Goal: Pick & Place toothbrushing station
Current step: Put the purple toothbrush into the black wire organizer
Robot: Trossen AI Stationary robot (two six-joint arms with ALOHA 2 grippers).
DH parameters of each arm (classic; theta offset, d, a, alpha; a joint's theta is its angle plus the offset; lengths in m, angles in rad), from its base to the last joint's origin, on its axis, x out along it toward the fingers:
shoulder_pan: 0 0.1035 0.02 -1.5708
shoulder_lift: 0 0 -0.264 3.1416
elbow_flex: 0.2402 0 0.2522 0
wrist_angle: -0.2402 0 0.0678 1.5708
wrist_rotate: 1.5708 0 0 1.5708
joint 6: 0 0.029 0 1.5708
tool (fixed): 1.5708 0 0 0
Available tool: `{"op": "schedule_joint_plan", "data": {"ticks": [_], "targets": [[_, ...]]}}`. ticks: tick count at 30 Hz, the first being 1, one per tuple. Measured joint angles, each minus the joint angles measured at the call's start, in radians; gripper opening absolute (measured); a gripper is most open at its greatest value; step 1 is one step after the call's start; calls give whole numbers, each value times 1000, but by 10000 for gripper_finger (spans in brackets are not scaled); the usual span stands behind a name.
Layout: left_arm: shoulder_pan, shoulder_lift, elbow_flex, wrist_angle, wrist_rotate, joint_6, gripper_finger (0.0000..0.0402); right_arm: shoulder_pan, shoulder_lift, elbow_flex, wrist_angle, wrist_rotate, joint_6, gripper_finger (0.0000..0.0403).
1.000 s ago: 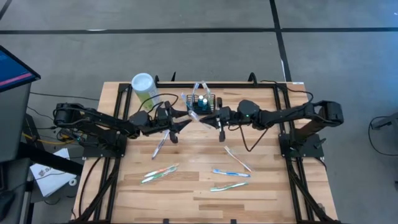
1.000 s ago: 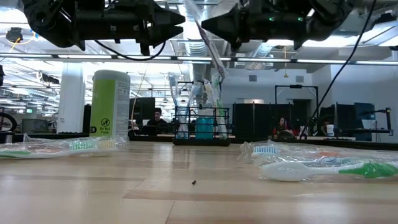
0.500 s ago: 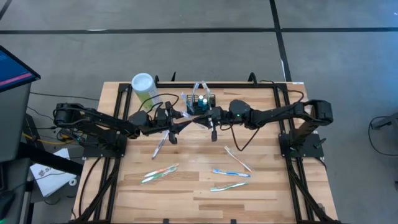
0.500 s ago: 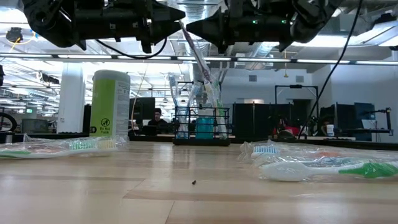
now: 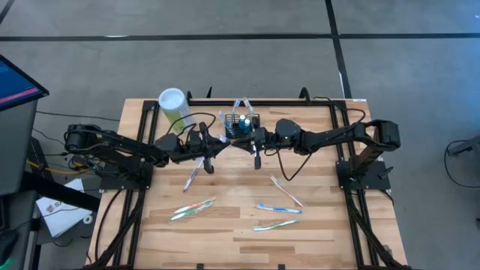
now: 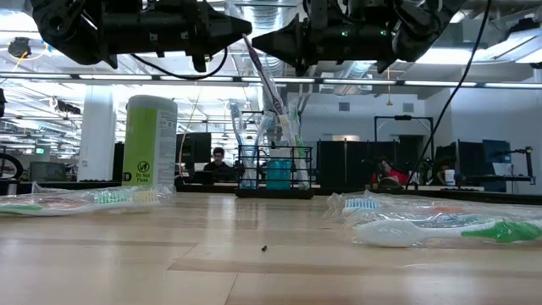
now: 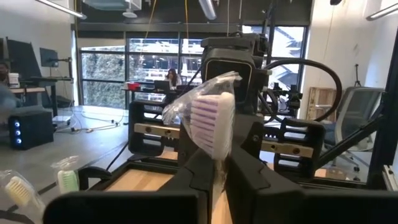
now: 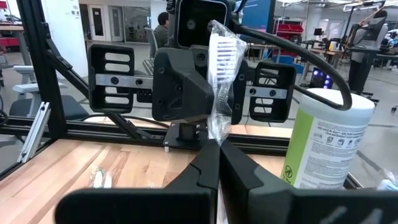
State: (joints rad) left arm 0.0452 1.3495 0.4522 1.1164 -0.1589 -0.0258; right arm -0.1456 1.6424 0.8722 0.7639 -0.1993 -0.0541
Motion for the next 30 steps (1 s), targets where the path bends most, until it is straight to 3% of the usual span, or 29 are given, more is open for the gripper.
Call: {"op": "schedule_joint_plan", "data": {"ticks": [6, 18, 30], "targets": [[0, 0, 0, -1, -45, 25, 9, -9, -7, 0, -12, 1, 2, 11], [52, 0, 0, -46, -108, 29, 8, -73, -29, 0, -131, 6, 2, 92], [186, 0, 0, -67, -111, 29, 8, -89, -59, 0, -183, 6, -6, 103]]}}
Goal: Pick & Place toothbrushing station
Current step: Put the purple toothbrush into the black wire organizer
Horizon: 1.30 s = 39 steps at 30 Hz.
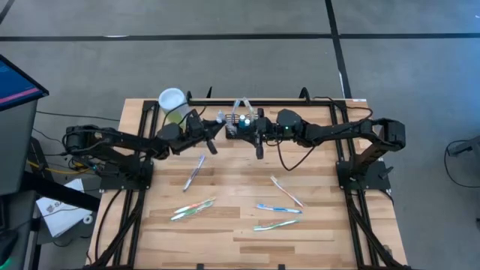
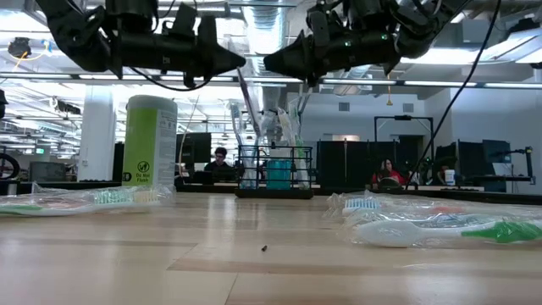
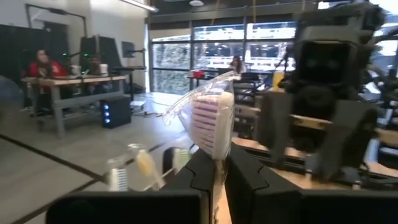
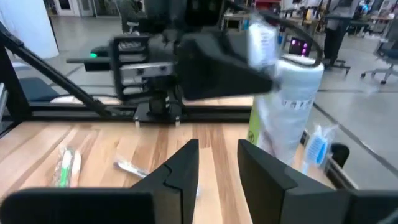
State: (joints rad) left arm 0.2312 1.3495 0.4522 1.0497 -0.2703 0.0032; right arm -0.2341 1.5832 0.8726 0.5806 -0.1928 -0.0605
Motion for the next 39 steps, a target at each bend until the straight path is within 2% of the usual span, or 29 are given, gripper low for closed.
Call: {"op": "schedule_joint_plan", "data": {"ticks": [7, 15, 22, 32, 39], "targets": [[47, 0, 29, -37, -10, 0, 8, 5, -5, -2, -13, 0, -3, 103], [101, 0, 214, -372, -12, 23, 8, 5, -5, -2, -29, 0, -2, 103], [147, 0, 290, -494, -10, 17, 8, 5, -4, -2, -52, 0, -2, 103], [192, 0, 290, -530, 39, -84, 8, 5, -4, -2, -50, 0, -8, 103], [199, 70, 292, -529, 41, -87, 8, 5, -4, -2, -49, 0, -26, 103]]}}
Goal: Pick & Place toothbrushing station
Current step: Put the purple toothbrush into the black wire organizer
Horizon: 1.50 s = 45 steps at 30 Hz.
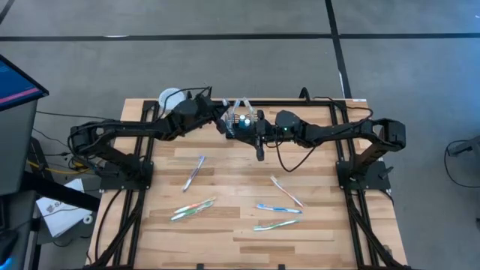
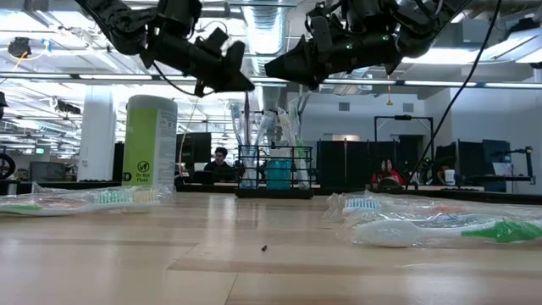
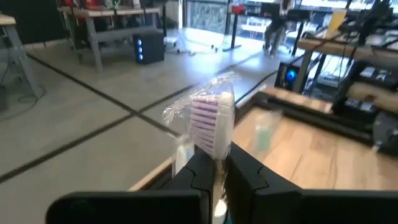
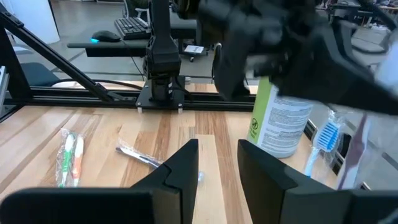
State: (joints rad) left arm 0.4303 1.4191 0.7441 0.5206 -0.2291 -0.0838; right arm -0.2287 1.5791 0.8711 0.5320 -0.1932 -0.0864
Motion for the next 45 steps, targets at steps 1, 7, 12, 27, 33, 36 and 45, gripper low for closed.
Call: {"op": "schedule_joint_plan", "data": {"ticks": [1, 7, 12, 27, 33, 36, 45], "targets": [[4, 14, 0, 0, 0, -1, 8, 0, 0, 0, 0, 0, 0, 103], [10, 74, 1, 24, -2, -11, 12, 0, 0, 0, 0, 0, 0, 103], [10, 110, 3, 24, 0, -33, 13, 0, 0, 0, -1, 0, 0, 103], [10, 142, 3, 28, -6, -54, 57, 0, 0, 0, -3, 0, 0, 103], [9, 142, 3, 29, -54, -28, 108, 0, 0, 0, -5, 0, 0, 103], [9, 142, 3, 39, -79, -26, 134, 0, 0, 1, -18, 0, 0, 103], [-11, 86, 3, 69, -56, -26, 171, 0, 1, 1, -35, 0, 0, 103]]}}
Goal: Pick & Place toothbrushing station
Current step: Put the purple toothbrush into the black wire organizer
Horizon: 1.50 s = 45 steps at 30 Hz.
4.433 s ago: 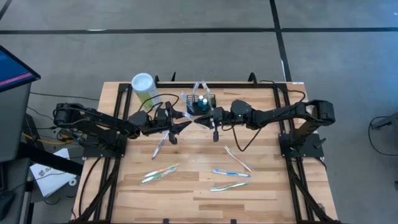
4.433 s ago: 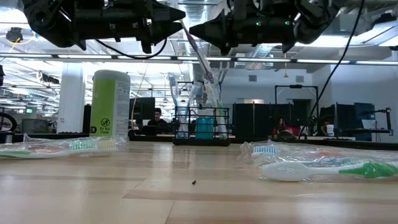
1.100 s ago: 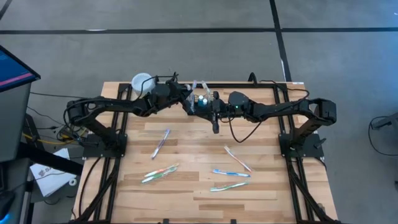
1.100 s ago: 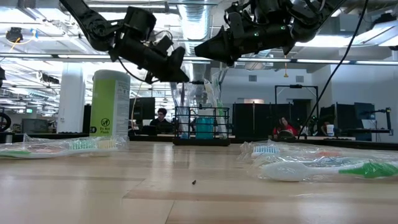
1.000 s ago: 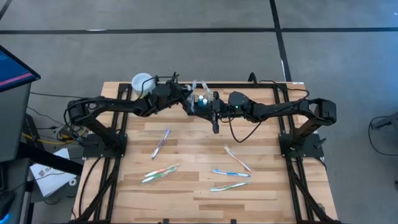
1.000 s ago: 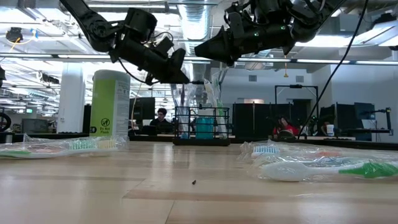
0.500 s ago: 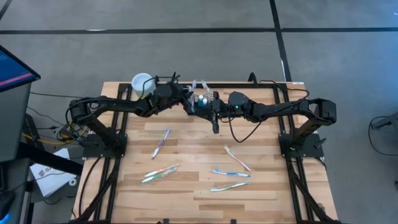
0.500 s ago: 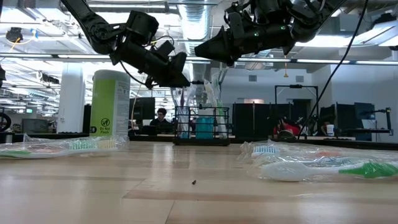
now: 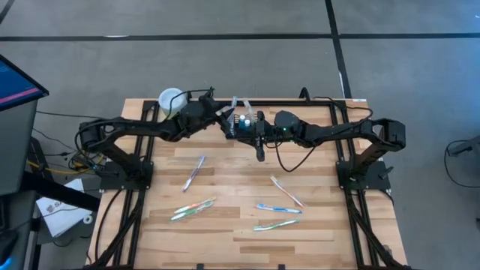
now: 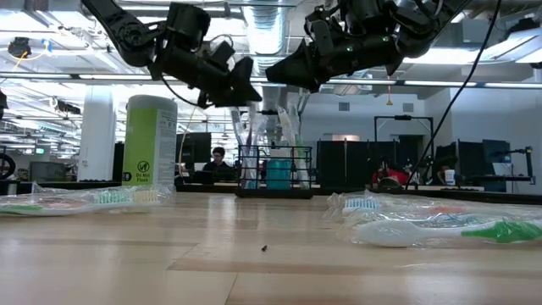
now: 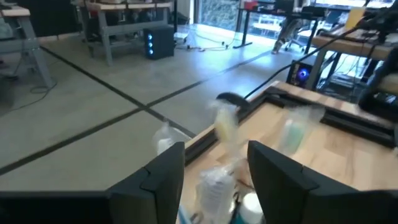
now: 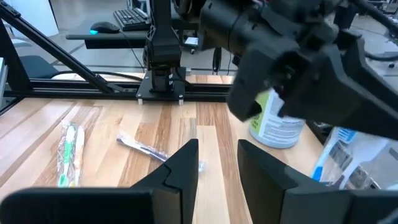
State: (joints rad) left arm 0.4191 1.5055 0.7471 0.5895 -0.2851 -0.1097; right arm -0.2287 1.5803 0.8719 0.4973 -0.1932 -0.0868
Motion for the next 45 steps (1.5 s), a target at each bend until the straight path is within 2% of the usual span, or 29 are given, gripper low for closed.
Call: {"op": "schedule_joint_plan", "data": {"ticks": [10, 18, 26, 39, 45], "targets": [[-33, -81, 0, -5, 2, 0, 172, 0, 0, 0, -3, 0, 0, 103], [-119, -147, 0, -214, 1, 0, 172, 0, 0, 0, -27, 0, 0, 103], [-248, -148, -2, -475, 2, -14, 172, 3, 0, 0, -54, -3, 8, 103], [-337, -148, -72, -524, -13, -141, 172, 72, 0, 0, -172, -19, 8, 103], [-383, -148, -76, -631, -15, -224, 172, 98, 0, 0, -232, -19, 8, 103]]}}
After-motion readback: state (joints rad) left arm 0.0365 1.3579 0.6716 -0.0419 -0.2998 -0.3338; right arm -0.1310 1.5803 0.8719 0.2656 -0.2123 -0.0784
